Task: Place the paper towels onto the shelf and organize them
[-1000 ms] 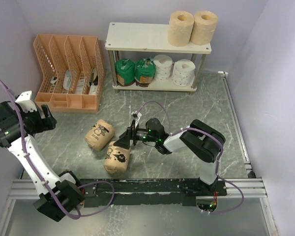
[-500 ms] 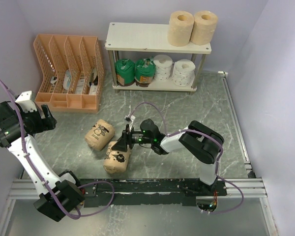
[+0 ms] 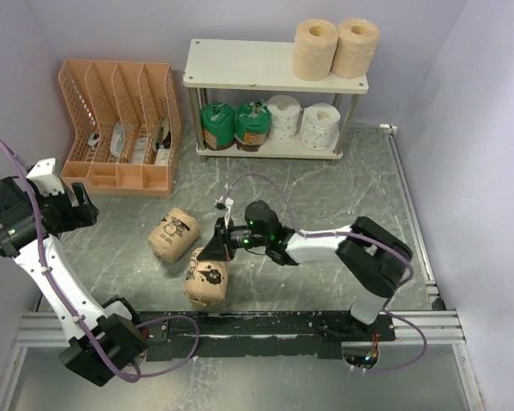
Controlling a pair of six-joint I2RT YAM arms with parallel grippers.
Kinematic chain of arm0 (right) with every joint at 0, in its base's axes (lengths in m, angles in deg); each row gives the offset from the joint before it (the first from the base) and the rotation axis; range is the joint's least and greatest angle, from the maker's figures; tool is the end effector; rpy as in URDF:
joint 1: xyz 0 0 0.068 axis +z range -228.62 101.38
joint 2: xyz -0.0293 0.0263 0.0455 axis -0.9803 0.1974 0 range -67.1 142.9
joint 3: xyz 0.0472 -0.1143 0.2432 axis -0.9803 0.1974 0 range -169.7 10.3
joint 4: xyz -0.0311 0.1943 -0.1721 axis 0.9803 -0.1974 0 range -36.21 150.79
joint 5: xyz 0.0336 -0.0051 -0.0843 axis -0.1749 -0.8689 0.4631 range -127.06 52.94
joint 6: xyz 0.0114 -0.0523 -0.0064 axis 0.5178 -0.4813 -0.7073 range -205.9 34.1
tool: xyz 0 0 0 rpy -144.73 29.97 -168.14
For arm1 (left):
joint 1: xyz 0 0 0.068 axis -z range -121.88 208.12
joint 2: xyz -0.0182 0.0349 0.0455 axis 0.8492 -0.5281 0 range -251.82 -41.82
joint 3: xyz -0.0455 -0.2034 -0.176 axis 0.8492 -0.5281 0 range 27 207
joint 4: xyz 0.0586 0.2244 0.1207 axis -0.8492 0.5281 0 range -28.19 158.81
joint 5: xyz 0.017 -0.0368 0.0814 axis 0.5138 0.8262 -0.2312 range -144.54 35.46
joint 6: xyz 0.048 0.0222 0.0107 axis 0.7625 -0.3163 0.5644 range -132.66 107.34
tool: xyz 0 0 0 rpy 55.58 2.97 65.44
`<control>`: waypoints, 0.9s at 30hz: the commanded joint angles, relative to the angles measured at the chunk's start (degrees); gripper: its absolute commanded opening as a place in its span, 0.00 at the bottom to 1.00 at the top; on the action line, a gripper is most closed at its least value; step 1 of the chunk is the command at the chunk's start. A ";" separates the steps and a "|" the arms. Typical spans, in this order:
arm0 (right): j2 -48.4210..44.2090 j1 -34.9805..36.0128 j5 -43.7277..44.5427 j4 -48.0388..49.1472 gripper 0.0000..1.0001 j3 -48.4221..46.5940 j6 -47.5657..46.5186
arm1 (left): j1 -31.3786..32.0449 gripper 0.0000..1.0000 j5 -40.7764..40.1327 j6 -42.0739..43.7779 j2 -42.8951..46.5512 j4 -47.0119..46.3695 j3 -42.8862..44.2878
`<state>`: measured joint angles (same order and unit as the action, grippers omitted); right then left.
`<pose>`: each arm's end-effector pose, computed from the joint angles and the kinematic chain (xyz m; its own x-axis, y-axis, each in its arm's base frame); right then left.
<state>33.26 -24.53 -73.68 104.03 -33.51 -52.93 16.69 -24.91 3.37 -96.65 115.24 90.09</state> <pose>0.1896 0.2978 0.1783 -0.6522 -0.1561 -0.7418 -0.7577 0.1020 0.6446 0.1435 0.1031 0.3494 -0.5977 -0.2073 -0.7745 -0.1549 0.9777 -0.1422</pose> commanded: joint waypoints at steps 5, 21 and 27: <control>-18.16 0.23 16.62 -42.80 0.00 -25.39 -28.65 | -0.65 0.91 0.06 0.05 1.63 -0.74 0.19; -0.61 -6.29 63.32 -58.21 0.00 -81.15 -76.30 | -0.62 0.91 -0.08 0.01 2.19 -0.80 0.11; 13.43 -14.80 61.07 -49.74 0.00 -94.97 -86.52 | -0.62 0.92 -0.81 -0.67 3.63 -1.44 -0.24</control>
<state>41.12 -34.96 -14.19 49.02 -122.64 -128.44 16.69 -24.98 3.35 -94.71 115.19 90.09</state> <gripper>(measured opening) 0.070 0.917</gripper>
